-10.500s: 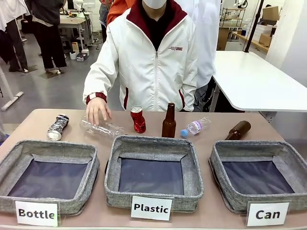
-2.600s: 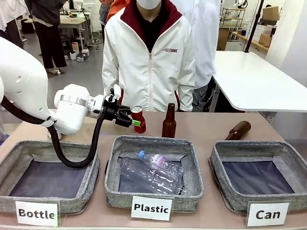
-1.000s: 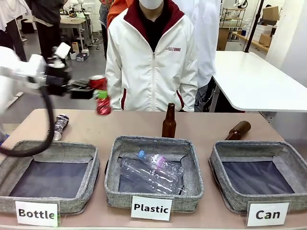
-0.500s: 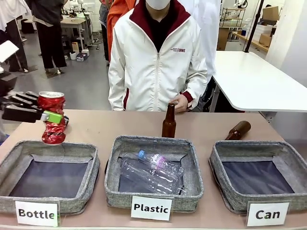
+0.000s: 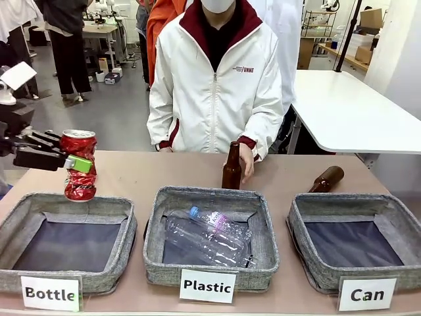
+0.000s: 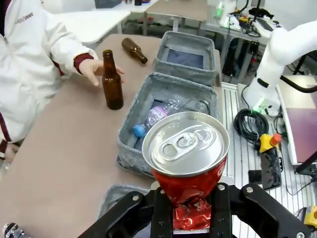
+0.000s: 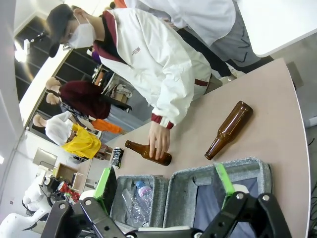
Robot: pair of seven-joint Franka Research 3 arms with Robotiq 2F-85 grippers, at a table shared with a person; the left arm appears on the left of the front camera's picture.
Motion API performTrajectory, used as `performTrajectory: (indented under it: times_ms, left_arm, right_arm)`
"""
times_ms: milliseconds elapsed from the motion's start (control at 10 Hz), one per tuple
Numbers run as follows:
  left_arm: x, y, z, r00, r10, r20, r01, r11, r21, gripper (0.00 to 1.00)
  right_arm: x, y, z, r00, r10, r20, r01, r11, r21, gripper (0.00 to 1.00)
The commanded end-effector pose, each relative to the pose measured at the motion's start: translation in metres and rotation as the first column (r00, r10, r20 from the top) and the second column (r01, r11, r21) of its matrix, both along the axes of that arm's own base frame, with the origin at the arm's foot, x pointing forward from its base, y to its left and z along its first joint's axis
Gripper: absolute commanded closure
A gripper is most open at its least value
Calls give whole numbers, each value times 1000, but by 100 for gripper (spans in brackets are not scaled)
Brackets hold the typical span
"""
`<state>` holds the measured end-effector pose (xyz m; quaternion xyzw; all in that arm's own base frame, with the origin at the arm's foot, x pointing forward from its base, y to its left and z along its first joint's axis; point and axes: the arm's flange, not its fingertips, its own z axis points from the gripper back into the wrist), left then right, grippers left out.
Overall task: Sort the can waste into the basket.
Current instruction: Pick up the can waste from the table and place it in the right Fabric basket.
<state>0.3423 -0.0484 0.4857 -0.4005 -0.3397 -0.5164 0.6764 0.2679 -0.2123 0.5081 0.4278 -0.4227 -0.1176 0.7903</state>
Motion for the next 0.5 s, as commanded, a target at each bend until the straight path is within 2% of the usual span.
performTrajectory:
  times_ms: [0,200,300,400]
  left_arm:
    - [-3,-51,1,997,-72,12,72,997,35,75]
    - [-6,-150,19,984,-178,21,173,976,134,75]
    - [-13,-201,17,969,-242,43,229,952,202,75]
    - [-16,-254,16,935,-349,61,325,915,238,75]
  right_arm:
    - [3,-2,0,999,2,42,-2,1000,0,0]
    - [3,-2,0,999,2,42,-2,1000,0,0]
    - [3,-2,0,999,2,42,-2,1000,0,0]
    - [3,-2,0,999,2,42,-2,1000,0,0]
